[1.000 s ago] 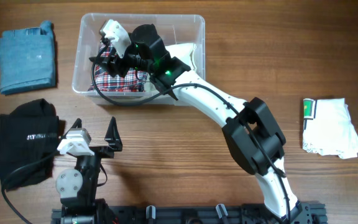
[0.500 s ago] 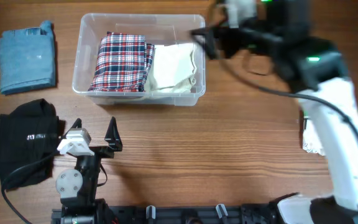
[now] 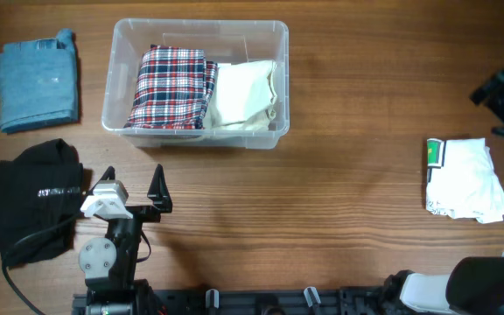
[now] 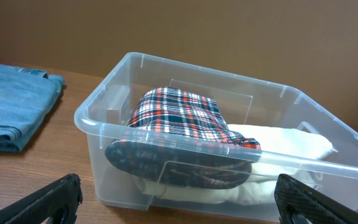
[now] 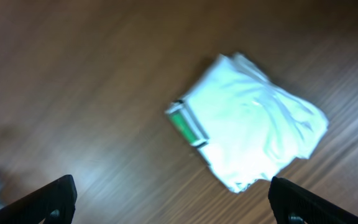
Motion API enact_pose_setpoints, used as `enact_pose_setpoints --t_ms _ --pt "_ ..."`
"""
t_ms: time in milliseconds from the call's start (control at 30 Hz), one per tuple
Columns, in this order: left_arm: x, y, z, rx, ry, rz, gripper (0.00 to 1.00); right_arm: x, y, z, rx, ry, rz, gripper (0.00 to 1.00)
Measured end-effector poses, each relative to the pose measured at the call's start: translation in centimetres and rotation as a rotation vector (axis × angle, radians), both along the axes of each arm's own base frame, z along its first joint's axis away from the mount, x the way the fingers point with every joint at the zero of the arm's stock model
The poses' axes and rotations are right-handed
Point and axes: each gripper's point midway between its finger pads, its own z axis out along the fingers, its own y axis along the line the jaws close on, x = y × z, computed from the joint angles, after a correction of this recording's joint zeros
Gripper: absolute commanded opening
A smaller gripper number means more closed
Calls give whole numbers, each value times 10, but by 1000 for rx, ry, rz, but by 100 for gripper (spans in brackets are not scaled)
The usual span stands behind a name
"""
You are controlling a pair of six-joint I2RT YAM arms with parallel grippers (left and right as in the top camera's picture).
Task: Pack container
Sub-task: 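Open the right gripper and move it to the white cloth, then grasp the white cloth with green label using the right gripper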
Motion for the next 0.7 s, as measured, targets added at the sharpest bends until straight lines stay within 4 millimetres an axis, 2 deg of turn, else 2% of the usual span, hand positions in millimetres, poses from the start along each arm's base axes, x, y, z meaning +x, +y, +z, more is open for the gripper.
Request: enact_pose_setpoints --t_ms 33,67,100,200,300,367,467,533,600,700 --pt "0 0 0 0 0 0 100 -9 -11 -19 12 32 -50 100" --pt "0 0 0 0 0 0 100 -12 -16 -29 16 42 -76 100" --pt "0 0 0 0 0 0 100 -28 -27 -56 41 85 -134 100" --pt "0 0 0 0 0 0 100 -52 -44 -97 74 126 -221 100" --pt "0 0 0 0 0 0 100 -76 -58 -124 102 144 -312 100" --pt "0 0 0 0 0 0 100 -90 -70 -135 109 138 -375 100" --pt "0 0 0 0 0 0 100 -102 -80 -152 115 115 -428 99" --pt "0 0 0 0 0 0 100 -95 -85 -165 107 40 -355 100" --pt "0 0 0 0 1 0 100 -75 -89 -167 72 -53 -202 100" --pt "0 0 0 0 0 0 100 -59 -91 -164 17 -115 -46 98"
